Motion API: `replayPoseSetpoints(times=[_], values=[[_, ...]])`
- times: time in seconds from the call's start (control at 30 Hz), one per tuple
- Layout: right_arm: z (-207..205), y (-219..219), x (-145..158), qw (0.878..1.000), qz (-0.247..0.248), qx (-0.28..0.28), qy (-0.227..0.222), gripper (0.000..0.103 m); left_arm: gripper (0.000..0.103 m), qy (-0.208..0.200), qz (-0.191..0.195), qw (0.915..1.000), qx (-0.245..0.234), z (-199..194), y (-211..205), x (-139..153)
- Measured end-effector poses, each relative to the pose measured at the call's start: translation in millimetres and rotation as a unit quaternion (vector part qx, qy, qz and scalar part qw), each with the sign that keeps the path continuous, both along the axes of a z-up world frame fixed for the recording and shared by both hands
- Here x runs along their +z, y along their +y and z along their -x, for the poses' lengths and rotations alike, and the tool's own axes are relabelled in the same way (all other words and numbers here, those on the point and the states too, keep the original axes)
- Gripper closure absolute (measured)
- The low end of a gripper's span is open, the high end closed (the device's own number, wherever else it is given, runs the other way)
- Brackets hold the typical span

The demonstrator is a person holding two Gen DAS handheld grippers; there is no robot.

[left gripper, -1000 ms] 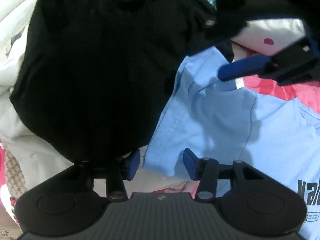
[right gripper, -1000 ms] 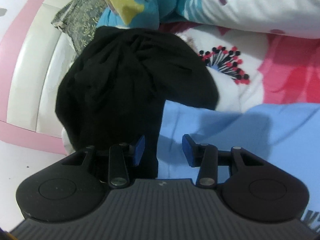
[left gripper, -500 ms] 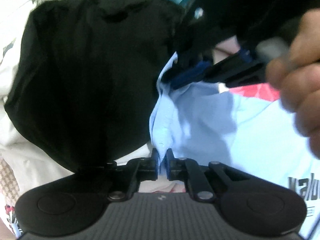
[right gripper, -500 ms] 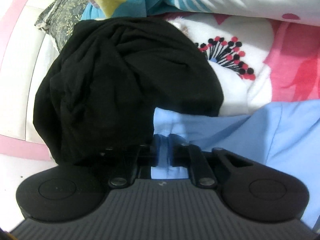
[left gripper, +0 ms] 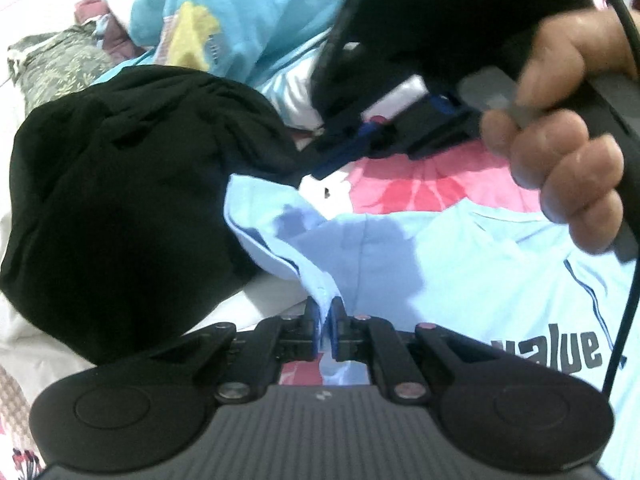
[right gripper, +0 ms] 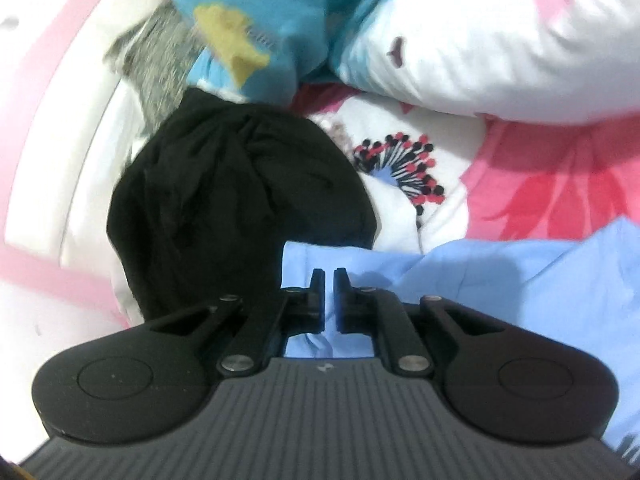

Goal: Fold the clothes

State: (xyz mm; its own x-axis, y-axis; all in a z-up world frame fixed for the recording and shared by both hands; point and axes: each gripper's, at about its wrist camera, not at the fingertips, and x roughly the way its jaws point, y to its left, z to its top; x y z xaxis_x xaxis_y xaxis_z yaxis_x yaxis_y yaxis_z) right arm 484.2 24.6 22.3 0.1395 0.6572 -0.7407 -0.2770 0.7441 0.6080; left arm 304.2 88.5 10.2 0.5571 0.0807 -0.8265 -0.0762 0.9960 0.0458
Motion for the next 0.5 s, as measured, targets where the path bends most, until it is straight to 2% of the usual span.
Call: replayPoseSetpoints(times=[0.03,0.1,0.13,0.2,0.27,0.3,0.33,0.37,0.4,0.47,0.5], values=[[-2.0,6.3,0.7,1.000,0.008,0.022,-0.004,0.095,0.097,0.001,-0.001,1.0000,0.000,-4.6,-3.6,-2.3],[-2.6,28.2,2.9,0.995,0.036,0.086,-0.021,0.073,0.097,0.003,-0.005,1.0000,-0.001,-10.4,-3.0,-4.6],[-1.6,41.1,2.7,0.991,0.050,0.120,-0.031,0.055,0.097,0.005,-0.007,1.0000,-0.001,-12.6,-1.0,-5.2],[2.8,69.8,-0.1,0.975,0.088,0.195,-0.057,0.045,0.097,0.007,-0.008,0.9999,-0.001,-12.4,-1.0,-5.3],[6.1,93.9,-9.3,0.957,0.123,0.251,-0.073,0.045,0.097,0.012,-0.005,0.9999,-0.001,-10.4,-1.6,-6.4],[6.9,103.7,-15.9,0.949,0.139,0.271,-0.076,0.047,0.097,0.013,-0.005,0.9999,-0.001,-11.9,-0.8,-7.5],[6.7,108.0,-23.3,0.945,0.151,0.280,-0.076,0.059,0.097,0.014,-0.005,0.9999,-0.001,-14.7,0.4,-8.0],[6.4,112.1,-30.6,0.940,0.162,0.289,-0.076,0.092,0.097,0.012,-0.005,0.9999,-0.001,-13.8,-0.5,-7.0],[4.5,110.3,-34.1,0.941,0.166,0.283,-0.076,0.100,0.097,0.010,-0.004,0.9999,0.000,-12.9,-1.4,-6.1],[-3.1,89.2,-29.4,0.962,0.133,0.227,-0.073,0.101,0.097,0.006,-0.003,1.0000,0.001,-11.1,-3.1,-4.1],[-5.7,74.1,-23.5,0.973,0.100,0.198,-0.069,0.101,0.097,0.004,0.001,1.0000,0.001,-10.5,-3.6,-3.6]])
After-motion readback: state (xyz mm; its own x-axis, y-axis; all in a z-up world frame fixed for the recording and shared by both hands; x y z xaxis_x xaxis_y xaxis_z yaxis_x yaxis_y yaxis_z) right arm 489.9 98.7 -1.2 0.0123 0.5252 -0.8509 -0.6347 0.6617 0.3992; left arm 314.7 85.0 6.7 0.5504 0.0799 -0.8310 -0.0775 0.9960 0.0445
